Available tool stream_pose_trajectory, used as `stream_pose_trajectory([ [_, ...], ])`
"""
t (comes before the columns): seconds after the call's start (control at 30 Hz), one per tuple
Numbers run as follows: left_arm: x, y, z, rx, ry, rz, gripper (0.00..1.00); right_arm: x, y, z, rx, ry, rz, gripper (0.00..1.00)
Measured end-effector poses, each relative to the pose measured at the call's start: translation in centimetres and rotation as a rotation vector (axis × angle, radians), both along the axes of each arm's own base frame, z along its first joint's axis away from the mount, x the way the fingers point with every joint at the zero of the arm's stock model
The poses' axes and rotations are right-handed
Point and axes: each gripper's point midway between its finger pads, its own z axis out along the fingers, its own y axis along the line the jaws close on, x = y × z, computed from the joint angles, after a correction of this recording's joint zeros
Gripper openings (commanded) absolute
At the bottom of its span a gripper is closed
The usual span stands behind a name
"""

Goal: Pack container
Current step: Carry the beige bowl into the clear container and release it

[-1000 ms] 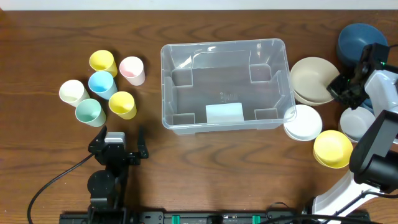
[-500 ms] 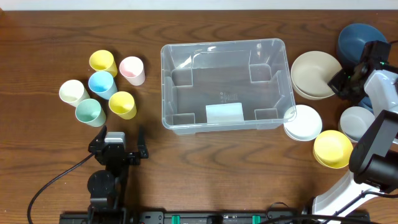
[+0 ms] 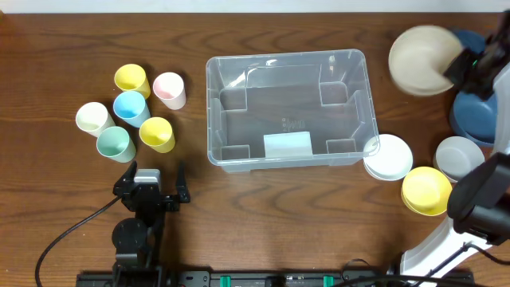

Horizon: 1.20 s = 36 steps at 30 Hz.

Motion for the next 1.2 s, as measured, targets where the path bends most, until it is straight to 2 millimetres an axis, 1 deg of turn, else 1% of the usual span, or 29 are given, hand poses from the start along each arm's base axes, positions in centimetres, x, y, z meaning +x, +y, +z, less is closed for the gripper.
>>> stream_pose_trajectory([
  [0.1,0.0,0.0,0.0,0.0,0.0,0.0,0.98,0.1,0.4,2.6,-0.004,-0.024,0.039,0.01],
  [0.13,0.0,0.0,0.0,0.0,0.0,0.0,0.98,0.2,0.8,3.7,-0.001,-0.034,0.064,0.01],
  [0.17,0.0,0.0,0.0,0.0,0.0,0.0,0.98,0.2,1.1,4.2,0.002,-0.039,0.082,0.01],
  [0.23,0.0,0.0,0.0,0.0,0.0,0.0,0.98,0.2,2.6,5.5,0.007,-0.044,0.145,0.01],
  [0.3,0.0,0.0,0.0,0.0,0.0,0.0,0.98,0.4,4.7,6.1,0.009,-0.041,0.214,0.01],
  [0.33,0.0,0.0,0.0,0.0,0.0,0.0,0.98,0.6,6.2,6.4,0.008,-0.041,0.262,0.01],
  [0.4,0.0,0.0,0.0,0.0,0.0,0.0,0.98,1.0,10.0,6.5,0.008,-0.037,0.365,0.01],
  [0.43,0.0,0.0,0.0,0.0,0.0,0.0,0.98,1.1,11.5,6.5,0.008,-0.034,0.403,0.01],
  [0.47,0.0,0.0,0.0,0.0,0.0,0.0,0.98,1.2,13.7,6.5,0.004,-0.032,0.457,0.01],
  [0.6,0.0,0.0,0.0,0.0,0.0,0.0,0.98,1.1,20.0,6.4,-0.032,-0.024,0.593,0.01],
  [0.67,0.0,0.0,0.0,0.0,0.0,0.0,0.98,0.9,22.0,6.4,-0.057,-0.019,0.632,0.01],
  [0.73,0.0,0.0,0.0,0.0,0.0,0.0,0.98,0.7,23.5,6.3,-0.08,-0.014,0.659,0.01],
  [0.83,0.0,0.0,0.0,0.0,0.0,0.0,0.98,0.5,24.3,5.8,-0.109,0.006,0.671,0.01],
  [0.9,0.0,0.0,0.0,0.0,0.0,0.0,0.98,0.7,24.4,4.9,-0.132,0.035,0.666,0.01],
  [0.97,0.0,0.0,0.0,0.0,0.0,0.0,0.98,1.0,24.3,3.5,-0.16,0.075,0.655,0.01],
  [1.07,0.0,0.0,0.0,0.0,0.0,0.0,0.98,1.4,24.1,0.8,-0.202,0.145,0.646,0.01],
  [1.2,0.0,0.0,0.0,0.0,0.0,0.0,0.98,1.5,23.9,-1.6,-0.223,0.211,0.642,0.01],
])
